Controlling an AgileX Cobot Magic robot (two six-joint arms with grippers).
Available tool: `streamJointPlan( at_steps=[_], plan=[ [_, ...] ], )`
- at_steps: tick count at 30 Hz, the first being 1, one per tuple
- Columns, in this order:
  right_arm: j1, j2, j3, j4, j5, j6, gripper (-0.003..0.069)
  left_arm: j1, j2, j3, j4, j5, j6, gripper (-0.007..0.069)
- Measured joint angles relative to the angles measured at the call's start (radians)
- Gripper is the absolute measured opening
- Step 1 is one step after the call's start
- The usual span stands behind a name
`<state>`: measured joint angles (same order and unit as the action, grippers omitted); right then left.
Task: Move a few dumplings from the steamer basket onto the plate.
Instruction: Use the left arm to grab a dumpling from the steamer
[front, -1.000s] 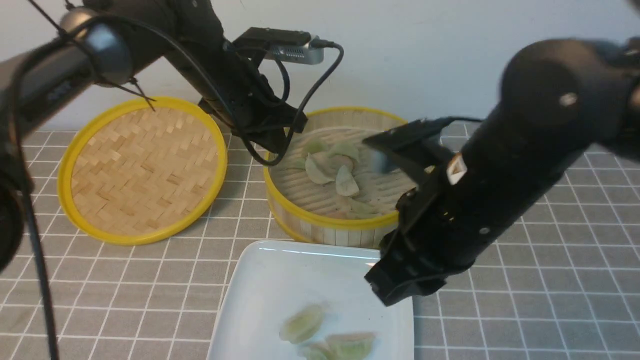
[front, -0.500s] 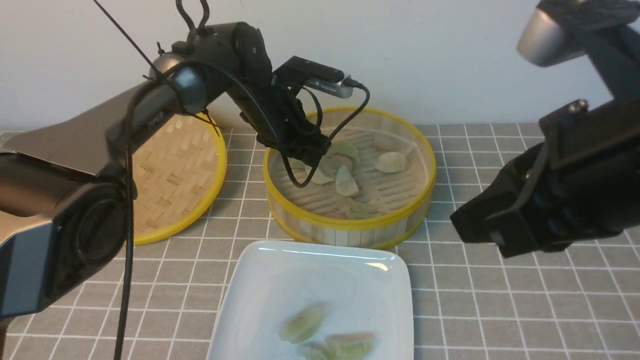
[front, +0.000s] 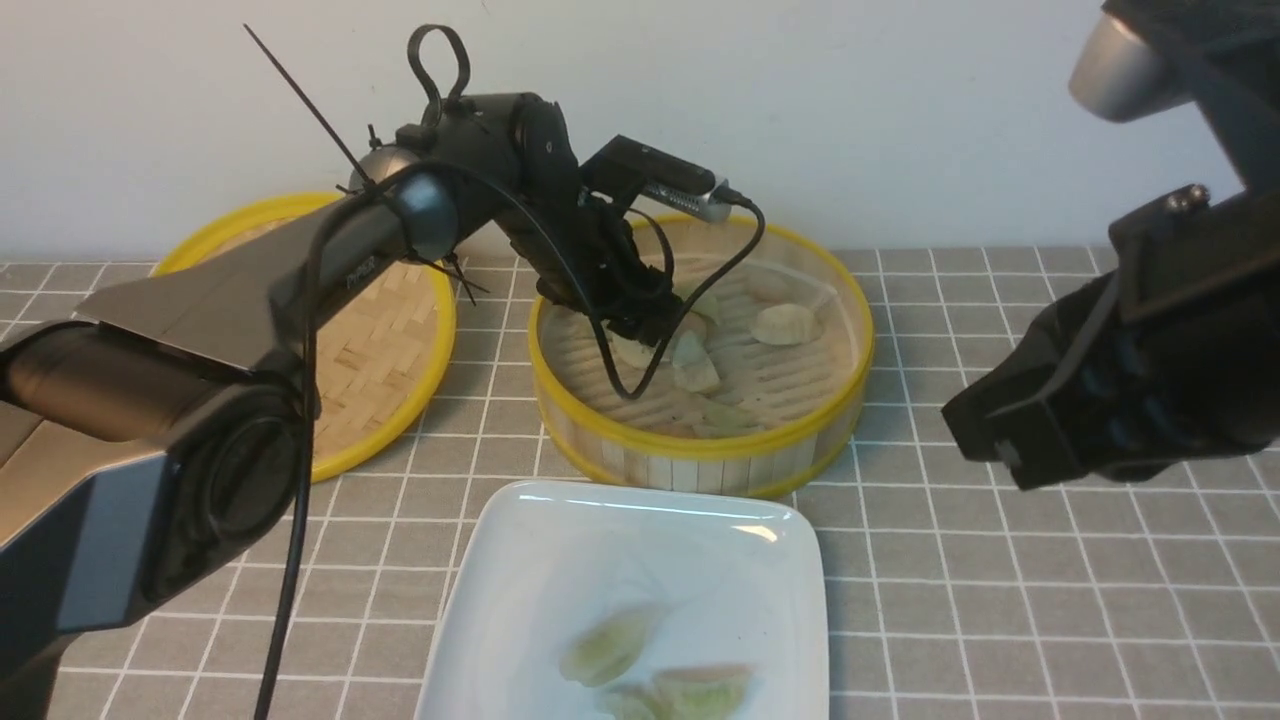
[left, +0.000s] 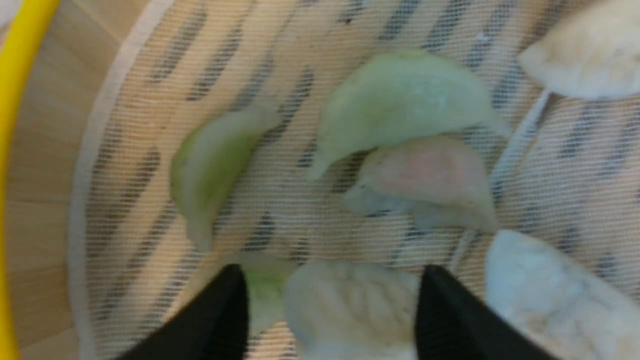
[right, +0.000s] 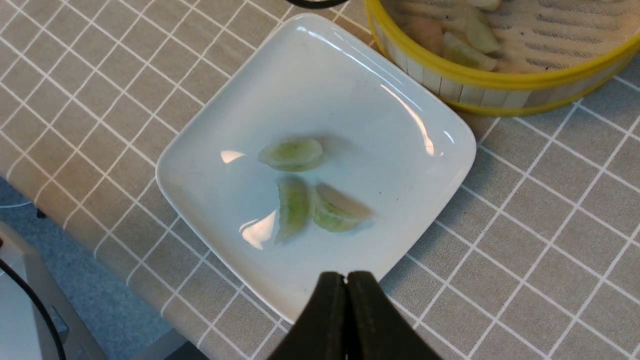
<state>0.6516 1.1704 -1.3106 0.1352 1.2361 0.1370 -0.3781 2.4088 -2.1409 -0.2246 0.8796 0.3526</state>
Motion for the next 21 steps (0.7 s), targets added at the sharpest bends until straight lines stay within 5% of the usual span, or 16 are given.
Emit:
streamJointPlan(
  at_steps=[5,21],
  plan=[
    [0.000,0.000,0.000,0.000,0.014,0.000,-0.0013,-0.010,0.005,-0.006,-0.007,-0.007,-0.003,0.0090],
    [0.000,0.000,0.000,-0.003,0.017,0.002,-0.0013,-0.027,-0.184,0.006,0.026,0.170,-0.004,0.0087]
  ],
)
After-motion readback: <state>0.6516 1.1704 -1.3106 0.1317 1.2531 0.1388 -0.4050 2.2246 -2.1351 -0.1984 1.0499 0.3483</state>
